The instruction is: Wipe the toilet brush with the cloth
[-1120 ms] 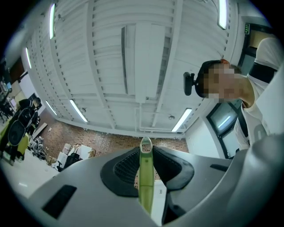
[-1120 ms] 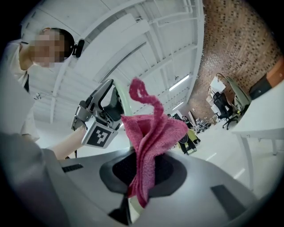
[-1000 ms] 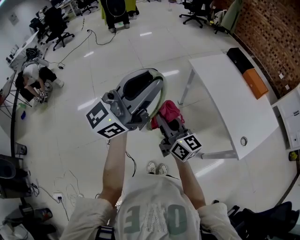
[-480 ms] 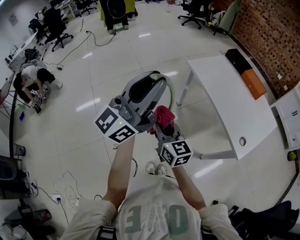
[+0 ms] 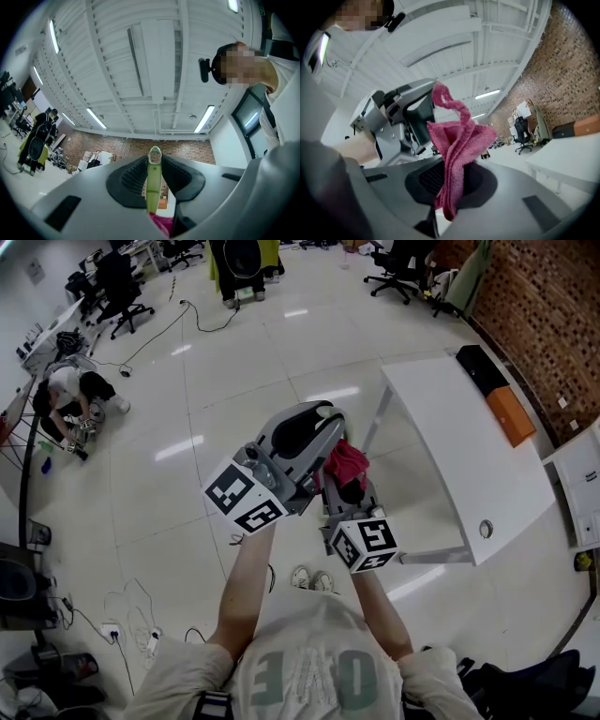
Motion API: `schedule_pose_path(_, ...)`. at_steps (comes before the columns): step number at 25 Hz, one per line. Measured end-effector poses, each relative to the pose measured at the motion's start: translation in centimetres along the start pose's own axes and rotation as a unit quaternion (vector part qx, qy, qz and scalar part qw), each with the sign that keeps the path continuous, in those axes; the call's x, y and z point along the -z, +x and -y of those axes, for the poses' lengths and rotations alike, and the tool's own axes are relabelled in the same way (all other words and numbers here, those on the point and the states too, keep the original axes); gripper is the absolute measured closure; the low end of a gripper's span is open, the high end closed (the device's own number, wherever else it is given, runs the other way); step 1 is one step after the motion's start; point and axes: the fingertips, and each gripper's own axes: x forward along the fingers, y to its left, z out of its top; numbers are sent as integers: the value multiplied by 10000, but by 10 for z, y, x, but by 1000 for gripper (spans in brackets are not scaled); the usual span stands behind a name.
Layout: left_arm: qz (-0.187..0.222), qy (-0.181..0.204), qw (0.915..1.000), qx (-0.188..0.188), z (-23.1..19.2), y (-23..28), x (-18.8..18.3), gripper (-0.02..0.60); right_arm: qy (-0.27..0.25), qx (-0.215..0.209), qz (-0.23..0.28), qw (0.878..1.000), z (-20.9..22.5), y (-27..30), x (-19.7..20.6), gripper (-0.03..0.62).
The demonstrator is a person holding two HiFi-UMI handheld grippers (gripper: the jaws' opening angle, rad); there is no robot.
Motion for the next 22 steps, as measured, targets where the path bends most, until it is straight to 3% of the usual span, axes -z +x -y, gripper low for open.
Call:
schedule_pose_path(5, -177, -71, 9998, -1, -1, 1, 16, 482, -461, -203, 483, 9976, -14, 7, -51, 563)
schedule_pose_path(10, -79, -181, 9998, 9, -4, 1, 15, 482, -635, -352, 538, 9959, -19, 10, -60, 563)
schedule_pose_path(16, -47, -300, 9995, -127, -24, -7, 18, 482, -721, -442, 369, 9957, -14, -20, -34, 563)
schedule_pose_path(22, -29, -336, 9993, 149, -42, -15, 34, 482, -414, 267, -213, 9986, 58, -54, 16, 563)
